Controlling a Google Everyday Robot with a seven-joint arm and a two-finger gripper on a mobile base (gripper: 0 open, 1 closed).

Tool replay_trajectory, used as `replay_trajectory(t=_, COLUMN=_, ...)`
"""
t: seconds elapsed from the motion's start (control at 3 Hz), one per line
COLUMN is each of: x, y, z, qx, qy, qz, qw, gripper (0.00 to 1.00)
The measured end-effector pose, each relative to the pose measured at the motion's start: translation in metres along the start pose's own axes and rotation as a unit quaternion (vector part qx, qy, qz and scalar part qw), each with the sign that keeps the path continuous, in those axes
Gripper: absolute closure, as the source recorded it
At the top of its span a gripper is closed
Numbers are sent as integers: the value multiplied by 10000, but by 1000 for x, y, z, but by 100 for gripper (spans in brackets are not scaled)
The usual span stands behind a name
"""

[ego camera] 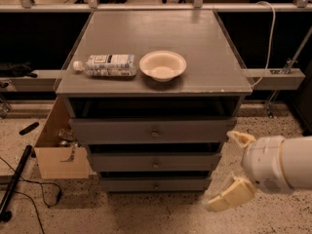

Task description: Open bottom drawer

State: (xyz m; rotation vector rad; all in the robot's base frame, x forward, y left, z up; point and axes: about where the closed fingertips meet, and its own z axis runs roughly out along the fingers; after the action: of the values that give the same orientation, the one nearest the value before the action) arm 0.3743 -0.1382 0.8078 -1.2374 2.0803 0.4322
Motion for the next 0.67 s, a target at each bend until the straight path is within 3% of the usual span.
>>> replay_trajectory(t=0.33, x=23, y=18, z=24, qx=-68, qy=-363, qz=114, qw=9993, gripper=0)
replay_trajectory(t=0.67, x=70, y=22, z=79, qx=-118, qy=-596, qz=-9, qw=9982, gripper=0)
